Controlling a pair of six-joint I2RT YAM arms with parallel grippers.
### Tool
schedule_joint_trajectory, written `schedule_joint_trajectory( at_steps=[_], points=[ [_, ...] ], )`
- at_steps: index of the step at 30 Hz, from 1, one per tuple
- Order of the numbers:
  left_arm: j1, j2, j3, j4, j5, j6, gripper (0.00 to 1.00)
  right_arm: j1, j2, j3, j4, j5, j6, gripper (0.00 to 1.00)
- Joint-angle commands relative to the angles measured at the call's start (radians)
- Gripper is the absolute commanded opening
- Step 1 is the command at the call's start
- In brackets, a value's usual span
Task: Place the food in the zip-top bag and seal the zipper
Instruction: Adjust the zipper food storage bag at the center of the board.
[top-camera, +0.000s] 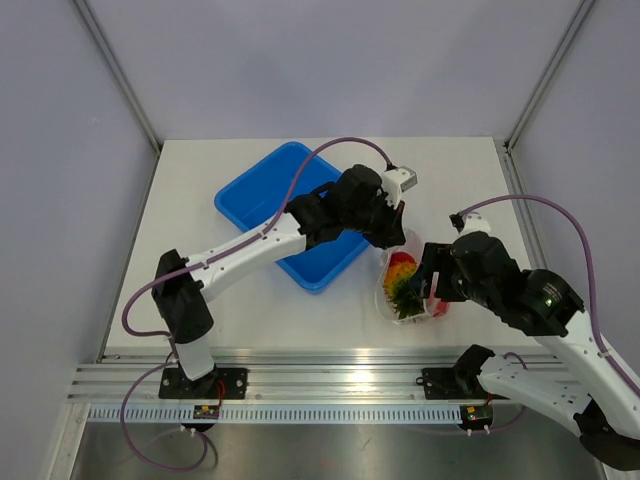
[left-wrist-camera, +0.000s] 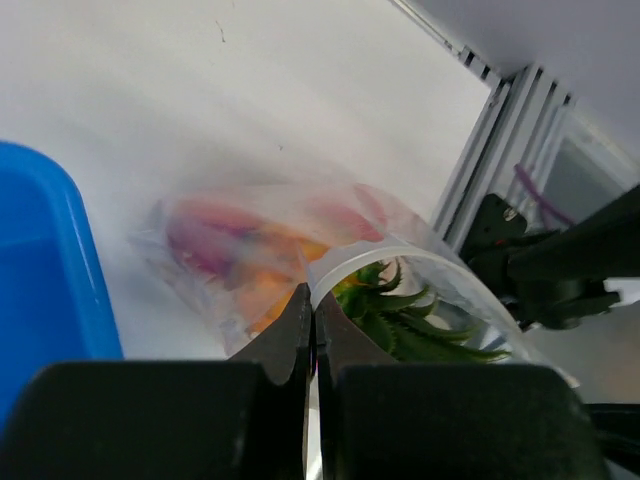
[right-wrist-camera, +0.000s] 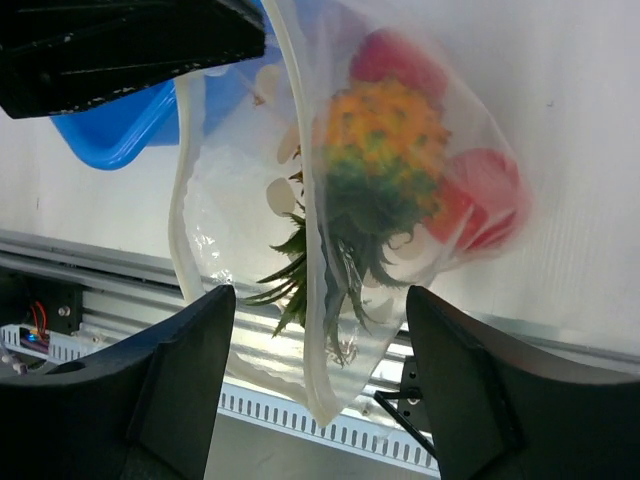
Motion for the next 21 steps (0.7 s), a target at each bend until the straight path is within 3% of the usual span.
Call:
schedule_joint_trajectory(
  at_steps=[1,11,21],
  points=[
    [0.010,0.022,0.043,0.008,0.027,-0.218,0.00,0.006,0.019,0.074,-0.124,0.086,0.101,0.77],
    [0.028,0.037,0.069,-0.017,-0.027,-0.308,0.00,0.006,0.048,0.106,-0.180,0.120,0.135,0.55],
    [0.037,0.040,0.077,-0.031,-0.042,-0.319,0.00,0.006,0.068,0.126,-0.100,0.070,0.104,0.57]
  ],
)
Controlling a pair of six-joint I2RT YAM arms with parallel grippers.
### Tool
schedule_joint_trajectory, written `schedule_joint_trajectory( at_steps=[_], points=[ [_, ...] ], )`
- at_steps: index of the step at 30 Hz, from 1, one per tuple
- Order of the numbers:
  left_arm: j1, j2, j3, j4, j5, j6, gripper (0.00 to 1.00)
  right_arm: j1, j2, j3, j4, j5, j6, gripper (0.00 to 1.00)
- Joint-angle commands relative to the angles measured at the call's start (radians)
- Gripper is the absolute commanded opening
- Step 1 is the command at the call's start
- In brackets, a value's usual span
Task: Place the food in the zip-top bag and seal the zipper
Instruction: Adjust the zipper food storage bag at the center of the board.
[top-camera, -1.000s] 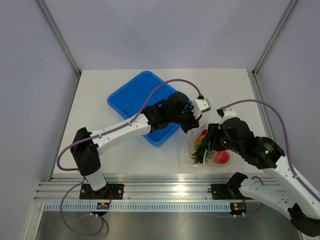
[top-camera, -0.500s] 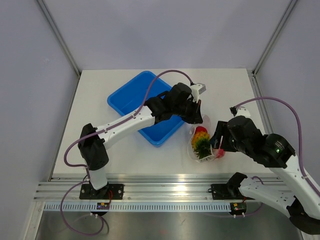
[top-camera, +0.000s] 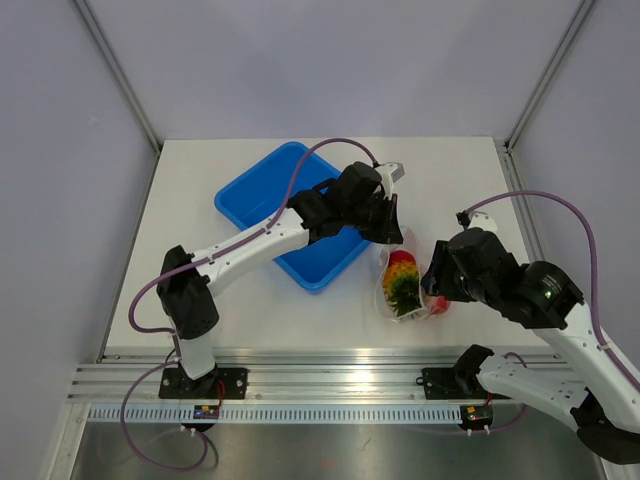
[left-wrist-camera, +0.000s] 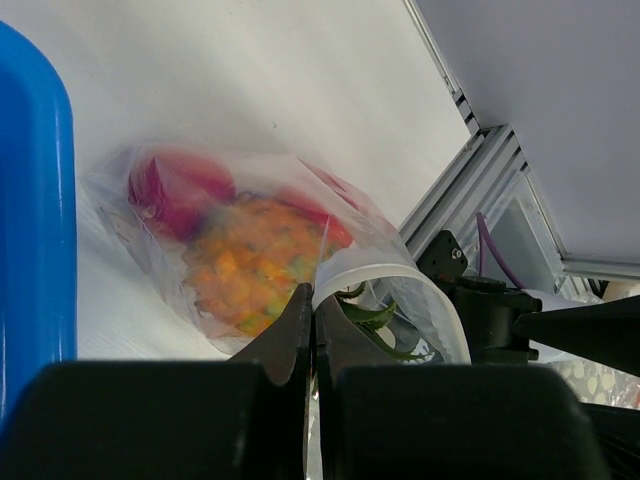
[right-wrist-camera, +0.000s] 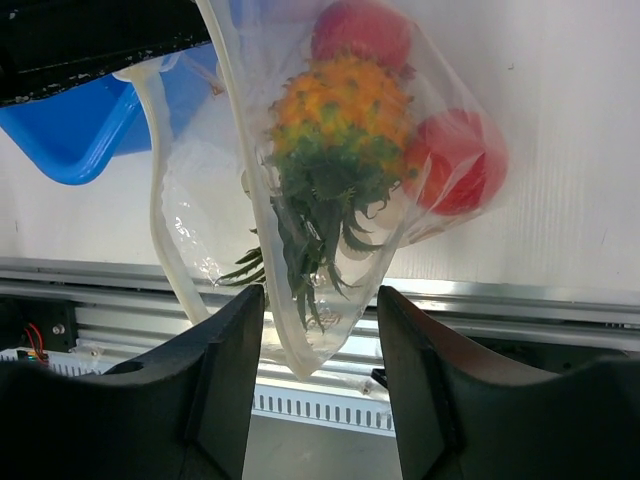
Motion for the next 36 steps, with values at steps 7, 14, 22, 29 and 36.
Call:
schedule_joint_trajectory(
  at_steps=[7,14,22,29,36],
  points=[
    [0.009,-0.001,0.048,0.020,-0.016,-0.013,0.00,0.006,0.043,-0.031,0.119,-0.020,-0.011,0.53],
    [0.009,-0.002,0.042,0.021,-0.015,-0.013,0.00,0.004,0.050,-0.056,0.132,0.023,0.007,0.34],
    [0.013,-0.028,0.000,0.059,0.014,0.007,0.00,0.006,0.044,-0.036,0.092,0.120,-0.014,0.00],
    [0.021,-0.092,-0.092,0.188,0.191,0.129,0.35,-0.023,0.095,0.033,0.120,0.080,-0.181,0.00],
    [0.050,-0.212,-0.170,0.179,0.155,0.298,0.79,-0.128,0.113,0.050,0.155,-0.013,-0.284,0.00]
  ],
)
